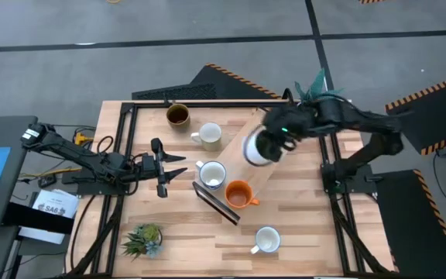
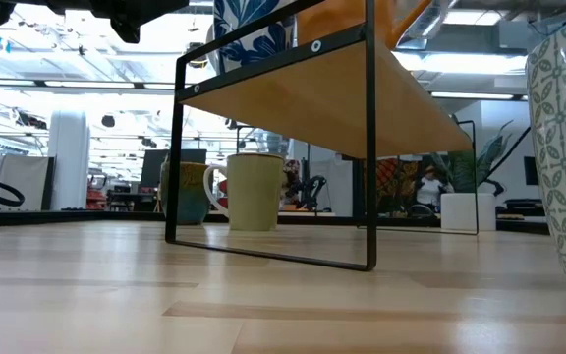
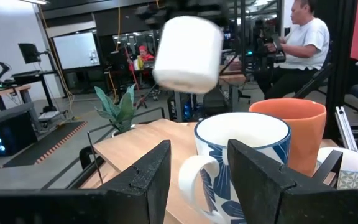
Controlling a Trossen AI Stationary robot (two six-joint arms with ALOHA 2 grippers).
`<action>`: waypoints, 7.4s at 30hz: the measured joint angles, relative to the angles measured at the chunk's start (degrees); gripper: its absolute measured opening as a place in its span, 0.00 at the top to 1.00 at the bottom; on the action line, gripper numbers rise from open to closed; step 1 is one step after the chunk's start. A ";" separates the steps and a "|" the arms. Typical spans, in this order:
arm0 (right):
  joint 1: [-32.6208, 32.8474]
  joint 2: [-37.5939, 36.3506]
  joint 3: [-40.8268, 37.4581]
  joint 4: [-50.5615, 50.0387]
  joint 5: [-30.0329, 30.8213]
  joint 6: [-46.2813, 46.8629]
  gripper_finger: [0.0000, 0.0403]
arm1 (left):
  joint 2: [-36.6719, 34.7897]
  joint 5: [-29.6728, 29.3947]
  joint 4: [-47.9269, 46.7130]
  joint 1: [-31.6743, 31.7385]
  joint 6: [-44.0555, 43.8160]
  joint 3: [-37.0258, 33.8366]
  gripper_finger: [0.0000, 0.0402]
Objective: Place coffee mugs
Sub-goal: Put the white mug on the shelf, then put the light green mug on the shelf
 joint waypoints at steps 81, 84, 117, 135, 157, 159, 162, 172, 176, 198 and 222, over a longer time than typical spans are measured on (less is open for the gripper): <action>-9.55 8.84 -7.03 3.32 -6.67 -9.57 0.96 | 0.01 0.07 -1.32 0.01 -1.20 -0.02 0.63; -8.99 8.83 -7.81 5.25 -7.87 -9.56 0.96 | 0.00 0.07 -1.31 0.00 -1.20 -0.02 0.63; -4.78 8.80 -7.88 11.14 -14.46 -8.66 0.95 | 0.01 0.04 -1.31 0.01 -1.20 -0.02 0.63; -6.63 -4.37 -12.09 13.24 -10.73 -12.48 0.95 | -0.50 -0.88 -0.91 -0.11 -1.20 -0.02 0.63; 2.24 -46.46 -80.27 86.83 -8.03 -22.13 0.94 | -0.42 -0.61 -6.70 5.35 -1.44 -0.02 0.63; 2.88 -46.20 -80.53 86.62 -8.03 -23.02 0.94 | -0.42 0.77 -7.38 6.20 -2.52 -0.02 0.63; 3.52 -46.20 -80.53 87.23 -8.02 -22.82 0.94 | -0.42 0.91 -7.67 7.22 -3.11 -0.02 0.63; 3.73 -46.24 -80.53 89.69 -8.03 -22.71 0.90 | -0.17 -2.12 -22.84 24.64 -13.38 10.40 0.63; 3.68 -46.24 -80.53 89.69 -8.01 -22.71 0.90 | 6.80 13.53 -40.37 38.04 -22.03 22.14 0.63; 3.68 -46.22 -80.53 87.18 -8.00 -21.79 0.89 | 45.56 31.69 -61.67 52.17 -30.51 44.15 0.63; 3.68 -46.20 -80.53 87.24 -8.00 -20.09 0.89 | 46.05 30.14 -63.95 51.93 -28.24 45.39 0.98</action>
